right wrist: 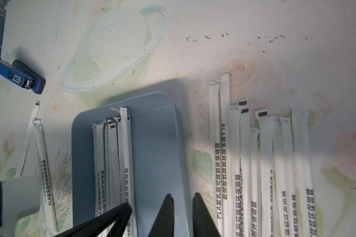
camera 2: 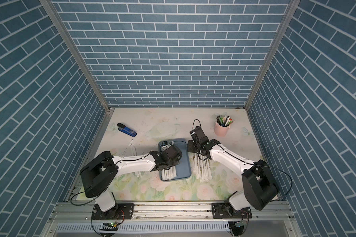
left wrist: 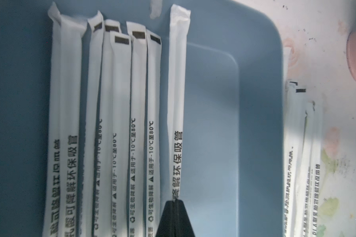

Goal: Put the straws into the storage box
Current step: Place the straw in the storage box.

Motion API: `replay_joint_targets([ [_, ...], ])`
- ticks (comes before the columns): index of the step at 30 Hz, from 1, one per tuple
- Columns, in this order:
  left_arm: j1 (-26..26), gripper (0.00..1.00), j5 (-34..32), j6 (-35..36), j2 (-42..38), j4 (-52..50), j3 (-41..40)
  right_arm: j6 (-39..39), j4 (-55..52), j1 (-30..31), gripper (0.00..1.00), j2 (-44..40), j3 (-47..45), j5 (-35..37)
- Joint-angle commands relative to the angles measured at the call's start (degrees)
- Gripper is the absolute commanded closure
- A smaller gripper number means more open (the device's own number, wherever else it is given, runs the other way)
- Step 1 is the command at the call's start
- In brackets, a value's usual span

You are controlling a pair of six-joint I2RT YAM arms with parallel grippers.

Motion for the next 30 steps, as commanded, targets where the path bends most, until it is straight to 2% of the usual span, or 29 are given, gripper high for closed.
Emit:
replay_joint_targets([
  [1, -0.55, 1.00, -0.97, -0.35, 1.53, -0.23, 1.94, -1.61, -0.55, -0.27, 0.80, -1.40, -0.98, -0.23],
  [13, -0.68, 1.00, -1.52, -1.63, 2.44, -1.63, 1.74, -1.70, 0.03, -0.36, 0.80, -1.13, -1.30, -0.59],
  [25, -0.64, 0.80, -2.41, -1.36, 1.74, -3.00, 2.48, -1.87, 0.50, -0.36, 0.80, -0.69, -1.74, -1.26],
  [30, -0.64, 0.78, -2.87, -0.85, 1.63, -3.67, 3.44, -2.00, 0.59, -0.37, 0.80, -0.51, -1.63, -1.28],
])
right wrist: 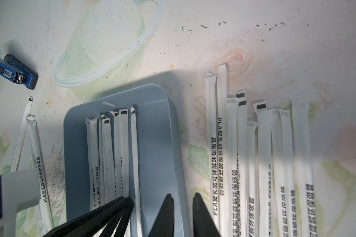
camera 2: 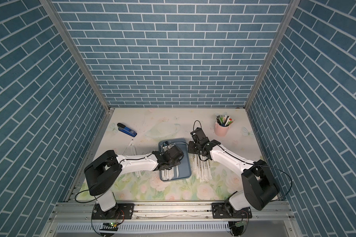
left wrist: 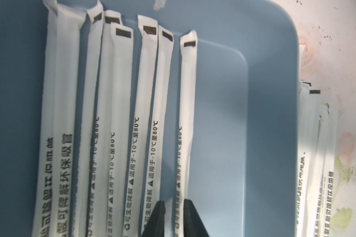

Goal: Put the straws into the storage box
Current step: Place the straw in the storage box, then adjust the straw in the storage box.

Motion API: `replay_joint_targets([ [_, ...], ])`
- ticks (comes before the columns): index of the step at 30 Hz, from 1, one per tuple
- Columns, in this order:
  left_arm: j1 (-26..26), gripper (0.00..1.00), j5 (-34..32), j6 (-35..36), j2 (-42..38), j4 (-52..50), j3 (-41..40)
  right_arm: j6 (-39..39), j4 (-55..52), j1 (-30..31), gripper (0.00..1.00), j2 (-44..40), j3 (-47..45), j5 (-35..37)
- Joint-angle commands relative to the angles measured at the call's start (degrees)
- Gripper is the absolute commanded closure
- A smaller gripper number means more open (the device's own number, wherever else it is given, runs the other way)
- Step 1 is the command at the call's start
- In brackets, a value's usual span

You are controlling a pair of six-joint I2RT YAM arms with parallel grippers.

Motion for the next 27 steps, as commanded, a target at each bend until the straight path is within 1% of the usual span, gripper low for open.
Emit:
replay_joint_targets([
  [1, -0.43, 0.78, -1.69, 0.91, -0.21, -2.30, 1.72, -2.09, 0.31, -0.08, 0.80, -0.51, -0.53, -0.26],
  [5, -0.42, 0.78, -3.26, 2.25, -1.77, -4.31, 3.16, -2.31, 0.14, -0.15, 0.81, -0.60, -0.78, -0.65],
  [8, -0.39, 0.74, -6.16, 4.41, -4.75, -6.08, 3.69, -2.22, -0.06, 0.00, 0.85, -0.61, -0.99, -2.17],
  [11, -0.05, 0.67, -11.62, 7.35, -9.89, -6.96, 1.77, -1.35, 0.12, 1.79, 0.86, -0.84, -1.64, -3.05],
  [15, 1.39, 0.49, -19.13, 11.55, -18.51, -7.03, -3.11, 0.41, 1.67, 5.81, 0.85, 1.50, -2.16, -4.16],
  [16, 2.44, 0.46, -19.68, 12.39, -20.56, -6.69, -4.86, 1.00, 2.36, 6.85, 0.85, 2.70, -1.90, -4.17],
  [18, 5.36, 0.44, -18.16, 13.90, -24.59, -5.14, -8.63, 2.15, 3.81, 8.29, 0.83, 4.54, -1.44, -4.19],
  [20, 8.18, 0.43, -15.43, 14.97, -28.20, -2.79, -12.43, 3.17, 5.61, 8.88, 0.82, 6.03, -1.42, -6.20],
  [22, 10.52, 0.43, -13.04, 14.67, -30.95, -2.06, -15.75, 3.85, 6.82, 9.21, 0.79, 7.61, -1.42, -7.17],
  [27, 11.05, 0.44, -11.98, 14.10, -32.89, -1.56, -18.60, 4.90, 9.07, 9.85, 0.77, 10.66, -1.32, -9.07],
])
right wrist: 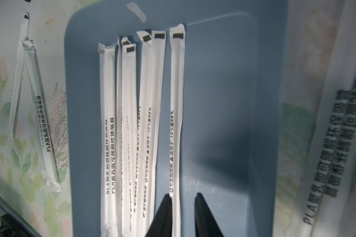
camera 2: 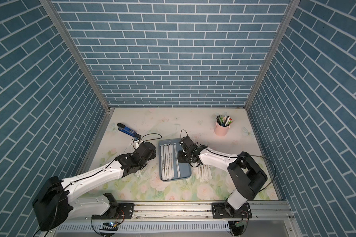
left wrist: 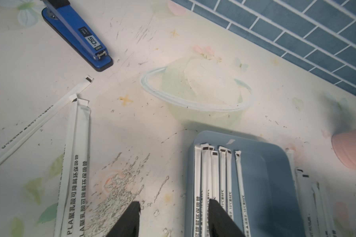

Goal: Put the straws into the storage box
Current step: Adjust the straw in the storage box.

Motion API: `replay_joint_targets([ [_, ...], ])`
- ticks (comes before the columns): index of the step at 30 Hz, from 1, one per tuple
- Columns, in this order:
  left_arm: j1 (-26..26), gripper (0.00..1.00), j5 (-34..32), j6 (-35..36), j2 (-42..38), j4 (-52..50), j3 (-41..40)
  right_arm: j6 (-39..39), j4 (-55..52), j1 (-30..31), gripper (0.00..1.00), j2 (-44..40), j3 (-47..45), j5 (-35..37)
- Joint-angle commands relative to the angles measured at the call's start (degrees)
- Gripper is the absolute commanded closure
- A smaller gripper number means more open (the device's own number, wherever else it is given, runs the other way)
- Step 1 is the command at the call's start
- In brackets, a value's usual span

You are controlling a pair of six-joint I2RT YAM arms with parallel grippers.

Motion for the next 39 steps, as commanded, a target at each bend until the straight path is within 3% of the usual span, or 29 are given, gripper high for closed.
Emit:
replay_joint_targets([
  [1, 0.03, 0.44, 1.47, 0.88, -0.35, 1.11, -0.89, 2.22, 2.94, 0.50, 0.77, 1.93, 0.30, -2.11],
  [39, -0.03, 0.46, 4.67, 1.77, 3.11, 3.38, -0.52, 4.03, 8.78, 1.68, 0.86, 8.96, 1.12, -5.39],
])
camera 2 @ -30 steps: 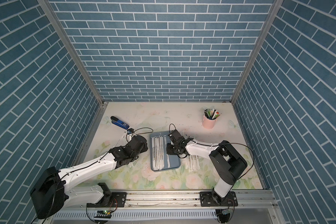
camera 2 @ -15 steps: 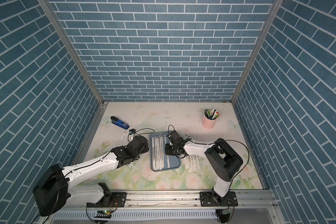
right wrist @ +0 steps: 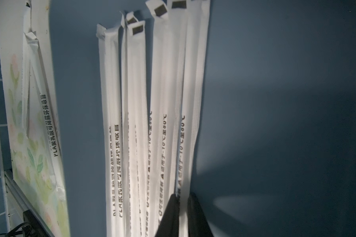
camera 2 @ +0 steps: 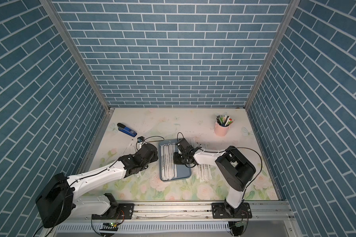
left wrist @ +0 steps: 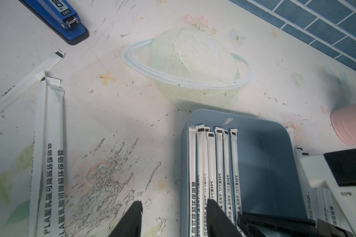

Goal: Put the straws into the storage box
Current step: Adjust the straw in the storage box, then pick up the straw from the center of the board.

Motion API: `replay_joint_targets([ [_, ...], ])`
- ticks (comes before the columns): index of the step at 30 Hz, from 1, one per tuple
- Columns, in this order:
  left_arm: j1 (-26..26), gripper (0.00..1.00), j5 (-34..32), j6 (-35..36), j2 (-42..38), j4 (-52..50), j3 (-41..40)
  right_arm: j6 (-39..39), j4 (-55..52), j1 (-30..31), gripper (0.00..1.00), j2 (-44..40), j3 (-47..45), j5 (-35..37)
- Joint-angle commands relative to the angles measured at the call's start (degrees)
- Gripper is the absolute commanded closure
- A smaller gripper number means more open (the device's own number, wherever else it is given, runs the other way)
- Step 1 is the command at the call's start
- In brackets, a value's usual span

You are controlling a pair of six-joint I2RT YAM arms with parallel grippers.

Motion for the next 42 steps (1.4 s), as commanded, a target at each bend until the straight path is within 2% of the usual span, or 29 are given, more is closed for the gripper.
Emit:
replay_joint_targets([
  [1, -0.01, 0.46, -0.04, 0.92, 0.42, 0.03, 0.45, 1.57, -0.68, 0.42, 0.86, 1.03, 1.04, -0.19],
  [7, -0.01, 0.47, -0.06, 0.98, -0.17, -0.41, 0.82, 0.26, -4.78, 0.28, 0.76, -2.36, 2.58, 1.16],
  [11, -0.01, 0.47, -1.11, 2.15, -0.84, -1.60, 2.08, -2.95, -11.66, -0.47, 0.73, -7.64, 3.35, 3.07],
  [16, -0.15, 0.45, -3.55, 5.49, -2.46, -2.67, 2.93, -7.77, -21.13, -9.16, 0.76, -18.93, -2.15, 6.67],
  [19, -0.45, 0.40, -4.30, 7.65, -4.39, -1.04, 1.93, -13.23, -28.26, -15.71, 0.77, -23.66, -4.17, 10.61],
  [24, -1.42, 0.30, -2.63, 9.29, -5.82, 4.10, 0.41, -19.74, -32.72, -23.46, 0.73, -24.74, -7.18, 13.20],
  [32, -5.16, 0.28, -2.24, 9.03, -1.31, 6.38, 1.97, -21.38, -29.83, -23.97, 0.72, -20.92, -9.50, 14.26],
  [42, -6.11, 0.28, -1.80, 9.42, 1.12, 6.56, 3.61, -21.95, -25.34, -24.71, 0.80, -17.20, -11.73, 13.93],
])
